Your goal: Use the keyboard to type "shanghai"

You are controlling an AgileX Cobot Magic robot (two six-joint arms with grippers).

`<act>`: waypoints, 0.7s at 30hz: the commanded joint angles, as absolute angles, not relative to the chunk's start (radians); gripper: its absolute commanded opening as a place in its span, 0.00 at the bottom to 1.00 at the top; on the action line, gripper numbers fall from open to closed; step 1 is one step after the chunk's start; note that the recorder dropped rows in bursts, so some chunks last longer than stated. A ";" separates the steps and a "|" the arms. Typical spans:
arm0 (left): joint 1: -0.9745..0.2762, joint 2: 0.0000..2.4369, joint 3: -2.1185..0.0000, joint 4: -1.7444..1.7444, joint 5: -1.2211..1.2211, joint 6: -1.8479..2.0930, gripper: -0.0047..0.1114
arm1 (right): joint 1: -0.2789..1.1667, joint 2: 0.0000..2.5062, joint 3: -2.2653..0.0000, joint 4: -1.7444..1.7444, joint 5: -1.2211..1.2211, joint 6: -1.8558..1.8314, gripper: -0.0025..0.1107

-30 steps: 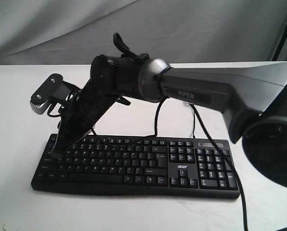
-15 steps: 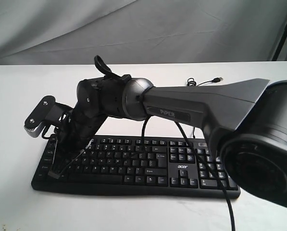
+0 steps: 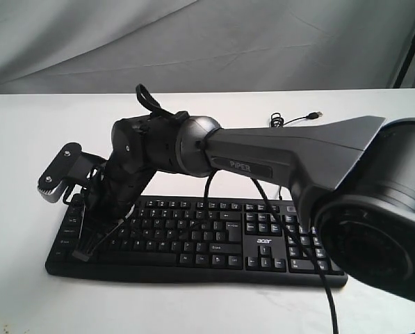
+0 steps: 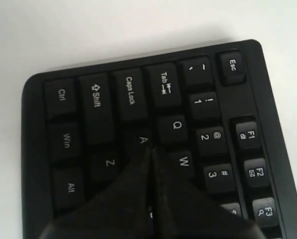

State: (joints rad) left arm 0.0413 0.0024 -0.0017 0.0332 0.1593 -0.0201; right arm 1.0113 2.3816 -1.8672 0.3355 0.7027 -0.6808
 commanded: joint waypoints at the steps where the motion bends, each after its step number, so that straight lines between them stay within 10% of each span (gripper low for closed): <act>1: 0.035 0.000 0.000 0.033 0.153 -0.023 0.04 | 1.013 2.389 -1.867 0.334 0.720 -0.679 0.02; 21: 0.035 0.000 0.000 0.033 0.153 -0.023 0.04 | 0.984 2.197 -1.728 0.248 0.711 -0.638 0.02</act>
